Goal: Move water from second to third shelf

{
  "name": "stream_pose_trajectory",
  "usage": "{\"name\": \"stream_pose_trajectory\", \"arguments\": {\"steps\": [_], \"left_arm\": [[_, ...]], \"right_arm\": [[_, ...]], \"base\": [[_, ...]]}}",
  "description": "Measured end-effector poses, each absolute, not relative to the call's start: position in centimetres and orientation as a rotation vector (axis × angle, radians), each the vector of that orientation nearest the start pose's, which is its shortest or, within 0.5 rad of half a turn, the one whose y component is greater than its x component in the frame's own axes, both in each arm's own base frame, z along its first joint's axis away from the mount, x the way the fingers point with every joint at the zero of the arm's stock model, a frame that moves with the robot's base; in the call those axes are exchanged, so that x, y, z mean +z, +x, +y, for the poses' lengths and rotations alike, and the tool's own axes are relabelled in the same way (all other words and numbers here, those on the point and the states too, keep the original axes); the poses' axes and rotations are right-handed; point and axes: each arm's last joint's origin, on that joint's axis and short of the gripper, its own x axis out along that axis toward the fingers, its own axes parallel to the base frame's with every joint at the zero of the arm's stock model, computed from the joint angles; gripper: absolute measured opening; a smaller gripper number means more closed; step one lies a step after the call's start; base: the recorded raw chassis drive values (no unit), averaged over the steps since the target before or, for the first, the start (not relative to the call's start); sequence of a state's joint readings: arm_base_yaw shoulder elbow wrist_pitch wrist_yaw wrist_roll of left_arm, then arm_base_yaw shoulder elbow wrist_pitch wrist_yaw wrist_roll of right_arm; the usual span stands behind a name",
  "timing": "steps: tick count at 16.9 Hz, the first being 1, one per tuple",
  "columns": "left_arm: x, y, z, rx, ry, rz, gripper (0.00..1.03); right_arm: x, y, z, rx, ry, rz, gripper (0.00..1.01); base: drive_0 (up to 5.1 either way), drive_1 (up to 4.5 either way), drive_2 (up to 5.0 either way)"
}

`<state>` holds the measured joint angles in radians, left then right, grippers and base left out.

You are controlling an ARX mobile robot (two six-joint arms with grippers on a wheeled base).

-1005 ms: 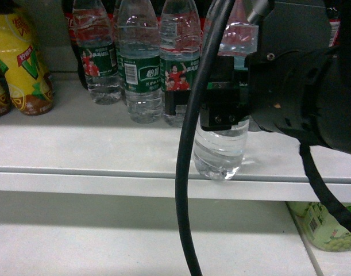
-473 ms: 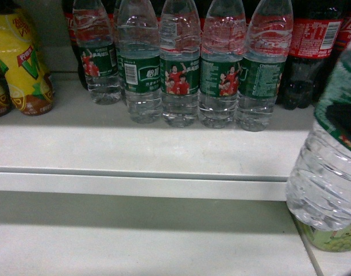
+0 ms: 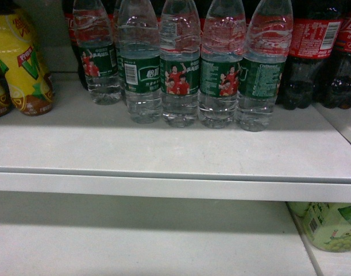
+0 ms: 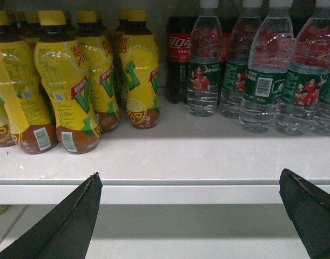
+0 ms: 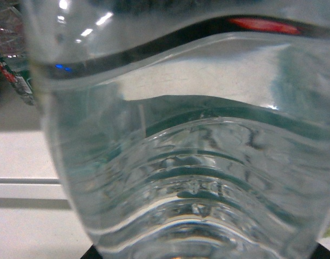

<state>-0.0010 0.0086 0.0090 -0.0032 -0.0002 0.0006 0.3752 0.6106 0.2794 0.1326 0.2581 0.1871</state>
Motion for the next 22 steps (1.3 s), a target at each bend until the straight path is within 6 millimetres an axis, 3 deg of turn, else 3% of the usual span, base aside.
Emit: {"name": "stream_pose_trajectory", "arguments": {"steps": [22], "left_arm": [[16.54, 9.77, -0.01, -0.001, 0.001, 0.004, 0.98]], "right_arm": [[20.55, 13.15, 4.25, 0.053, 0.150, 0.259, 0.40]], "base": [[0.0, 0.00, 0.0]]}}
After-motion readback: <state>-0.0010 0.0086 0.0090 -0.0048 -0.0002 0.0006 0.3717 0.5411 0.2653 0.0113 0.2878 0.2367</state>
